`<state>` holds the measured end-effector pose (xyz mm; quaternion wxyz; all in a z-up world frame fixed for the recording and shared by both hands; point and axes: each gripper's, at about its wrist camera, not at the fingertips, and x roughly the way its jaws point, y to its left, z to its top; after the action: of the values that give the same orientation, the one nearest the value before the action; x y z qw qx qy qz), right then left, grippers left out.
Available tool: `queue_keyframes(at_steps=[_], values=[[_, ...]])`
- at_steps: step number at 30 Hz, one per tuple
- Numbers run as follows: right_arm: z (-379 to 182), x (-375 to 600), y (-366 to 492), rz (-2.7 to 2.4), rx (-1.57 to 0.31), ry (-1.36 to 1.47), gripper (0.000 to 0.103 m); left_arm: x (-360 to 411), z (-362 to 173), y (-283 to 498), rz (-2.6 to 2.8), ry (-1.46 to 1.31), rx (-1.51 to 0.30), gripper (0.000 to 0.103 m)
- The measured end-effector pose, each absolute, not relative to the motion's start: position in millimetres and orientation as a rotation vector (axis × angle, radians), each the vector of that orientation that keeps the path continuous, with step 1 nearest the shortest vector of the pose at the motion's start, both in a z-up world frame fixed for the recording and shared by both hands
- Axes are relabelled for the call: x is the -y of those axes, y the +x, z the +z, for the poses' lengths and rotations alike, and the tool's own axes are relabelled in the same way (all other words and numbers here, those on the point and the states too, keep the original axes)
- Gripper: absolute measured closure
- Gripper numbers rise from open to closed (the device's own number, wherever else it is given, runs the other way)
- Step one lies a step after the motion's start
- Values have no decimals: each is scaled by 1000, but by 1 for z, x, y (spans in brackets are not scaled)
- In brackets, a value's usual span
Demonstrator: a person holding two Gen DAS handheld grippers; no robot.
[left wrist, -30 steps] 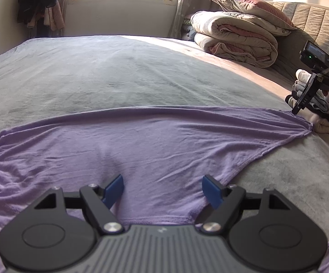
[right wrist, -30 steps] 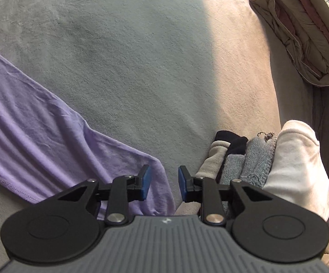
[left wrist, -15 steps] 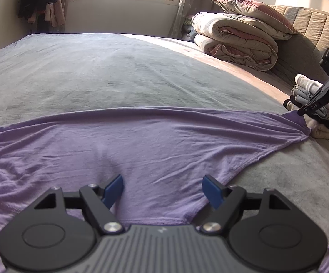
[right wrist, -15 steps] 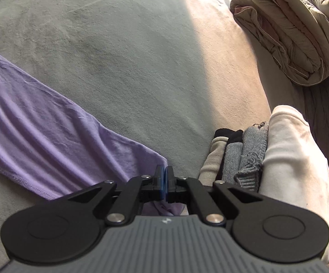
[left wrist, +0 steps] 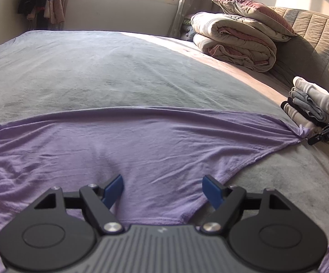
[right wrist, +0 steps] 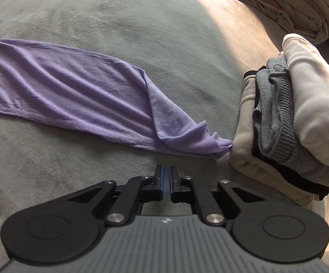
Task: Fold clothes
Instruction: 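Pull the leg cuff with the right gripper to straighten the pants leg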
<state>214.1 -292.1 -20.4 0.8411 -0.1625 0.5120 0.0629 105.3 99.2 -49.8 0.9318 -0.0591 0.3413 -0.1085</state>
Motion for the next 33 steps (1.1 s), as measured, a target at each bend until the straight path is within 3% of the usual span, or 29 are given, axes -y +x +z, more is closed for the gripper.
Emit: queue_keyframes(at_steps=[7, 10, 14, 16, 25, 33], values=[[-7, 309, 241, -6, -1005, -72, 88, -97, -49, 104, -228, -119, -699, 25], [-16, 311, 253, -70, -1024, -23, 83, -96, -49, 104, -229, -121, -700, 25], [-29, 314, 259, -145, -1013, 7, 83, -97, -49, 105, -230, -125, -701, 25], [-28, 315, 260, -175, -983, 23, 101, -98, -49, 105, -231, -128, -702, 25], [-3, 324, 297, -347, -822, 17, 103, -97, -50, 105, -233, -121, -701, 25], [-21, 317, 336, -448, -798, -89, 103, -98, -50, 105, -235, -122, -701, 25]])
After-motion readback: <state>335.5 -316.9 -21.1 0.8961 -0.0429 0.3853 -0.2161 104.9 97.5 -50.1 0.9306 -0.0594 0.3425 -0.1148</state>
